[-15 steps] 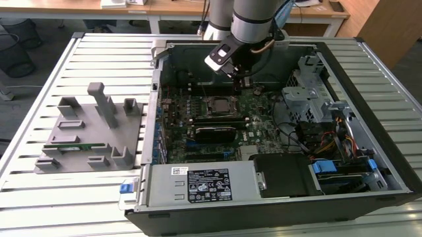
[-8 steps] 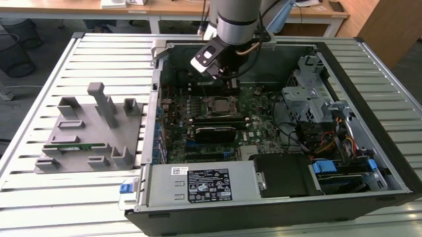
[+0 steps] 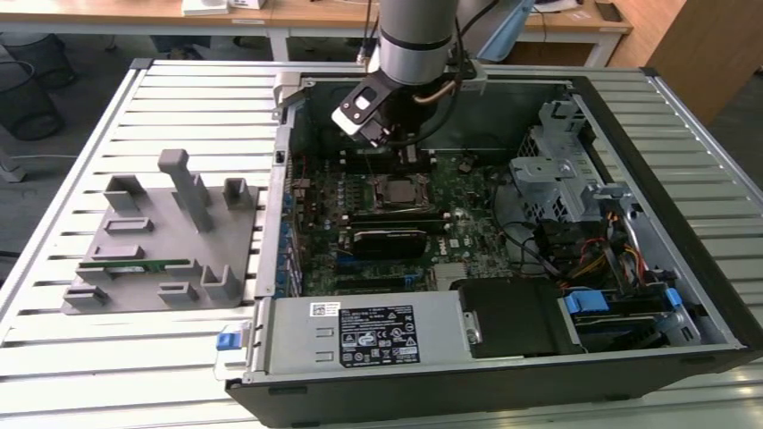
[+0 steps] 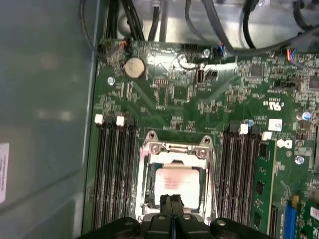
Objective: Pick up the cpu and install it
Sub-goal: 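Close the cpu cover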
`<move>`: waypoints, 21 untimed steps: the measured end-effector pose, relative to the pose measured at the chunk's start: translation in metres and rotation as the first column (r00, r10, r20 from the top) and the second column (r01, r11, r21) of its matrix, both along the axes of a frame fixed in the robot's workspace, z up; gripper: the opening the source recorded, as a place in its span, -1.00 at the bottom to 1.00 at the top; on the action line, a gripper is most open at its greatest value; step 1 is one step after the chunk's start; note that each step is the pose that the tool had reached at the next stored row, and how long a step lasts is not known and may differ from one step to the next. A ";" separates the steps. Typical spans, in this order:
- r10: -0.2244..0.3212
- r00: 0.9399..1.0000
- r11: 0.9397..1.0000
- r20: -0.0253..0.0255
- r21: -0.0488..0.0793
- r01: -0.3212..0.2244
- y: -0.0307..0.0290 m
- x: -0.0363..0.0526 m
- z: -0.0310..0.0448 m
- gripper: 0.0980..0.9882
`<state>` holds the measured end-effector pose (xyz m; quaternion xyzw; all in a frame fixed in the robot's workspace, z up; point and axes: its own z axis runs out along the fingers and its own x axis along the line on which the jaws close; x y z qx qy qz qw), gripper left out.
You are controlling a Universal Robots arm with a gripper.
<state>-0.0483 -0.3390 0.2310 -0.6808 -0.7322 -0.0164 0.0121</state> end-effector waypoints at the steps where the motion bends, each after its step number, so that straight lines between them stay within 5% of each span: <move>1: 0.001 1.000 1.000 0.000 0.000 -0.001 0.0000 -0.0012 -0.0010 -0.98; 21: 0.012 1.000 1.000 -0.002 0.000 -0.012 -0.0001 -0.0172 -0.0203 -0.98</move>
